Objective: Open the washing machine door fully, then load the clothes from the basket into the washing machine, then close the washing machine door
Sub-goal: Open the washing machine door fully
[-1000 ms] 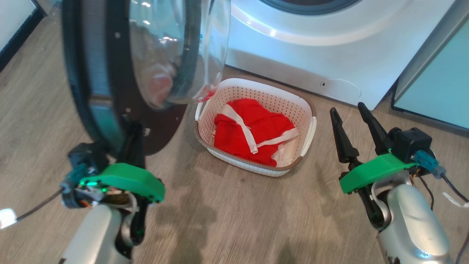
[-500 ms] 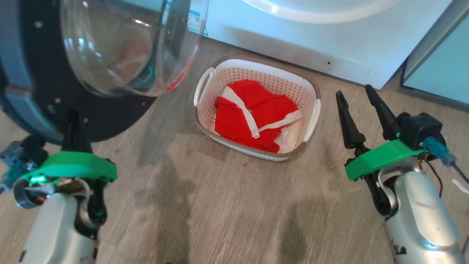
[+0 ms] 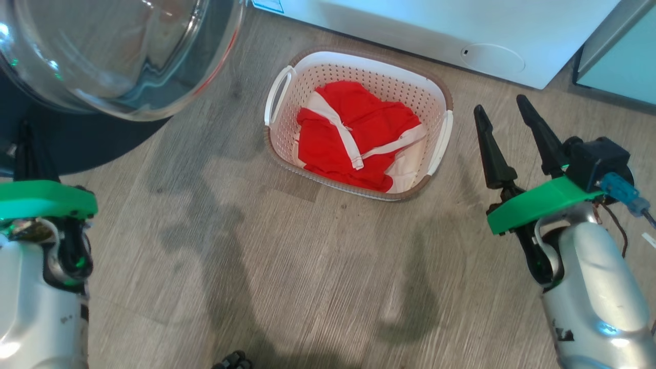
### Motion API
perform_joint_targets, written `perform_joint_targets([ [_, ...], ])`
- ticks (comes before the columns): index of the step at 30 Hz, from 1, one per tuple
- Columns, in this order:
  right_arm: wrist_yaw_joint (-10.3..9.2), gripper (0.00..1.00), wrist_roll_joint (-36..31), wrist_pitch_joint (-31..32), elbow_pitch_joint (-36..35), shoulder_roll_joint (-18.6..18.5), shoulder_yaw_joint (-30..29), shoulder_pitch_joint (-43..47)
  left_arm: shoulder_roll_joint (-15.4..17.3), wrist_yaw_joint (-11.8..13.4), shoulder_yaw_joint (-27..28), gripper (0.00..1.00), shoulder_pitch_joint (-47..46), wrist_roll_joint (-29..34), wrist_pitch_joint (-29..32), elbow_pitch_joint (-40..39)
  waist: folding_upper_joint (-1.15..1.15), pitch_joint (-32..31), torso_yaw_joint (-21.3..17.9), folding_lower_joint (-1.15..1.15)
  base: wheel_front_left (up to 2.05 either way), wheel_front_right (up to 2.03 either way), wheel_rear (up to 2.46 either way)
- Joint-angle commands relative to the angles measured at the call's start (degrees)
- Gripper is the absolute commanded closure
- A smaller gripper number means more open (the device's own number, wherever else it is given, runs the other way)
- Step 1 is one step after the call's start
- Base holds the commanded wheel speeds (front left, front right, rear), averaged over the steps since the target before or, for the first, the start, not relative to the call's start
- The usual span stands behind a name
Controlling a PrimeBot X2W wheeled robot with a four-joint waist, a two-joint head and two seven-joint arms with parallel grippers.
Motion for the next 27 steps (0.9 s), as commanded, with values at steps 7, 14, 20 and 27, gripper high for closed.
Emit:
perform_joint_targets([
  [7,0.00,0.00,-0.4,0.6,-2.6,-0.2,1.7,-2.3,2.4,-3.7,6.4,1.00,-4.6,2.9,-0.2,3.7,0.00,1.1,-0.1,-0.01,0.00,0.00,0.00],
  [14,0.00,0.00,-0.1,0.8,-2.8,-0.5,1.9,-2.9,3.0,-6.5,11.0,1.00,-8.7,6.2,-0.2,9.4,0.00,1.4,-0.5,-0.01,0.00,0.00,0.00],
  [20,0.00,0.00,0.2,0.7,-2.4,-0.7,2.0,-3.2,3.4,-8.6,15.5,1.00,-10.9,9.5,-0.2,13.0,0.00,1.0,-1.1,-0.01,0.00,0.00,0.00],
  [27,0.00,0.00,0.5,0.0,-1.2,-0.4,2.1,-2.3,0.5,-8.7,17.3,1.00,-8.0,14.9,-0.2,10.5,0.00,-1.2,-1.1,-0.01,0.00,0.00,0.00],
])
